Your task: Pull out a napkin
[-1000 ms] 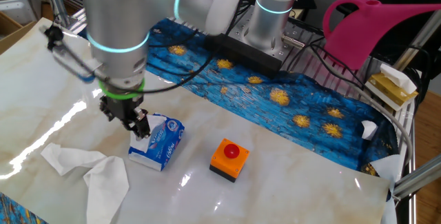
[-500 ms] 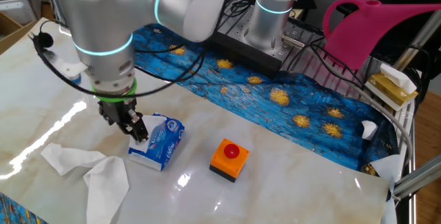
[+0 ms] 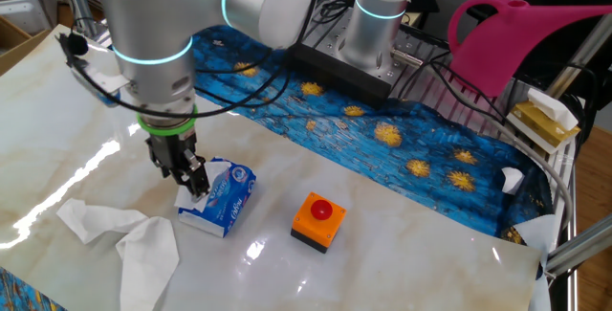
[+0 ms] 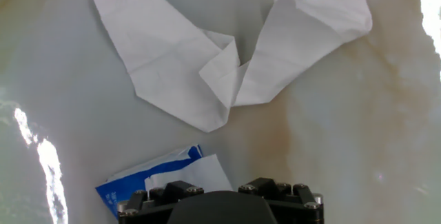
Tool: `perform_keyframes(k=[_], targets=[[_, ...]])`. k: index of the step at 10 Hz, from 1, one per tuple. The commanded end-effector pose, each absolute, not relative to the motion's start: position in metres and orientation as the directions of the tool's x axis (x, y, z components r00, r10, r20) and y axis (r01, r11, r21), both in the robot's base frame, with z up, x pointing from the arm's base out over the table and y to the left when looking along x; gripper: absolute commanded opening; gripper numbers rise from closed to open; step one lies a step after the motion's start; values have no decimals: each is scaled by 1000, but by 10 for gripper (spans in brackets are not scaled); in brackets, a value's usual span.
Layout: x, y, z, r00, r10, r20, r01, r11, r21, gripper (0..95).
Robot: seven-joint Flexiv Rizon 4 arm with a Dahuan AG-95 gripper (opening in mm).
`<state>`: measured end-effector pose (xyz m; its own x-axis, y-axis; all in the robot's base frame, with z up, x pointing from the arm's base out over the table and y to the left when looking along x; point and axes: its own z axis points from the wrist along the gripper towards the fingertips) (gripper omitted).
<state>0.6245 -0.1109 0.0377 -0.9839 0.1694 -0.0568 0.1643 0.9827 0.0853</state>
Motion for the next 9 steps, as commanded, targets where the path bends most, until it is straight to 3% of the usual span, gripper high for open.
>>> perform_keyframes(k=[1, 2, 3, 4, 5, 6, 9], targets=[[618, -101, 41, -973, 224, -47, 219, 971, 100, 760], [617, -99, 41, -971, 236, -46, 231, 967, 104, 760], [614, -90, 42, -960, 278, -40, 272, 955, 115, 570], [613, -88, 41, -958, 285, -39, 279, 953, 117, 570], [612, -87, 41, -960, 277, -40, 271, 956, 116, 380], [611, -86, 40, -971, 234, -46, 230, 969, 88, 0], [611, -84, 46, -982, 189, -15, 189, 982, 18, 0]])
